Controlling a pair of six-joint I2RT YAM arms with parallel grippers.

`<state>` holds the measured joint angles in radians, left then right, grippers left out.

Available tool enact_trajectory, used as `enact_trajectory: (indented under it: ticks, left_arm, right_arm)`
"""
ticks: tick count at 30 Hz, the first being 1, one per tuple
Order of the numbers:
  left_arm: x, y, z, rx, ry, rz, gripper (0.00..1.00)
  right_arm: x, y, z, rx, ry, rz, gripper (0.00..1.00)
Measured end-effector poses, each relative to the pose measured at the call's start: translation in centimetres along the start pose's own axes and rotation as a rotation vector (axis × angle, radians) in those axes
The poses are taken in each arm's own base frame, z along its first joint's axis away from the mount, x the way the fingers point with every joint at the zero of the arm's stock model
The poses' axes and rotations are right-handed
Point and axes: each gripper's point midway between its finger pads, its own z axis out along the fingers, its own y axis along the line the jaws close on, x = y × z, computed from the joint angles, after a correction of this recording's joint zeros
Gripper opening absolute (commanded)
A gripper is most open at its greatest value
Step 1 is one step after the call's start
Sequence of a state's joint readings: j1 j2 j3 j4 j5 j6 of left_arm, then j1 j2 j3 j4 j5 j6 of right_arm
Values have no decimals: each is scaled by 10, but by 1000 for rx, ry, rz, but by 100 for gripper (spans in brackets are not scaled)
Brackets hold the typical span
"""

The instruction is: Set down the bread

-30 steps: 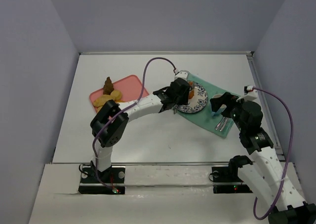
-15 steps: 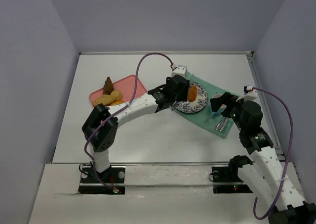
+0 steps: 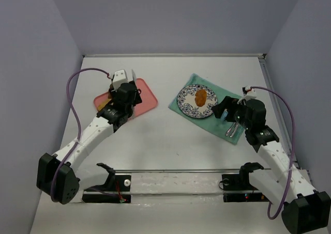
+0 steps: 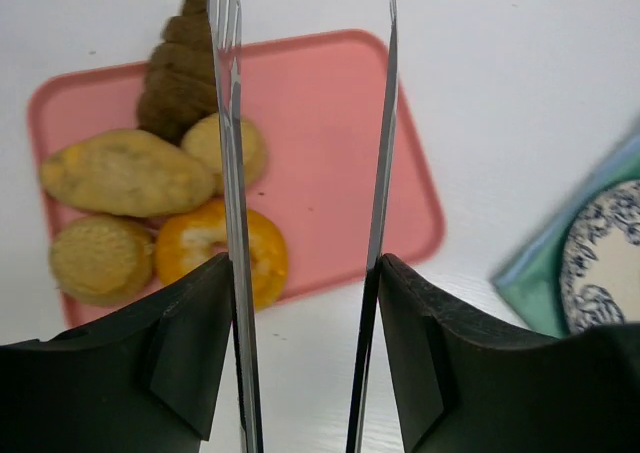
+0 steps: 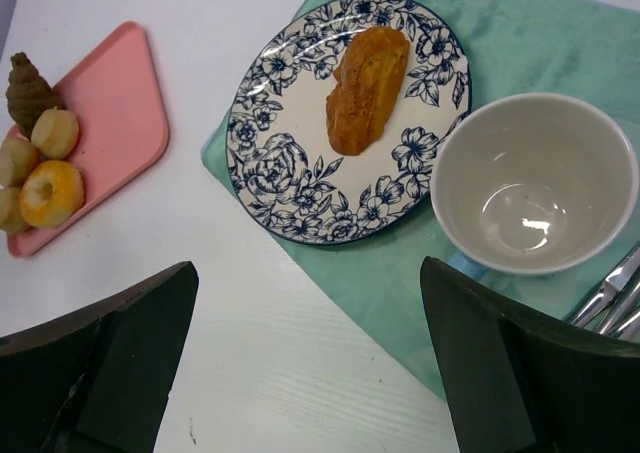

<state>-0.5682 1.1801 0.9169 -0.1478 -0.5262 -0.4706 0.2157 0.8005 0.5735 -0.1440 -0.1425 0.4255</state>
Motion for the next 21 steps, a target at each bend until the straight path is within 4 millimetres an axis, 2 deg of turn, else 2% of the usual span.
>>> enact_trajectory:
  ticks: [1,3,7,11,21]
  left_arm:
    - [0,23,4,-51,-1,-10,63]
    - [0,51,12,-113,6,-27,61]
    - [3,80,27,-179,43,-18,62]
    - [13,86,38,-168,91,25,69]
    - [47,112,64,-238,230,104,69]
  right_arm:
    - [1,1,0,-6,4,-1,98]
    - [0,3,0,-17,1,-4,98]
    - [-6,6,-2,-31,-21,-8,98]
    - [-7,7,0,-34,-26,-9,98]
    - [-9,6,0,-30,-34,-10,98]
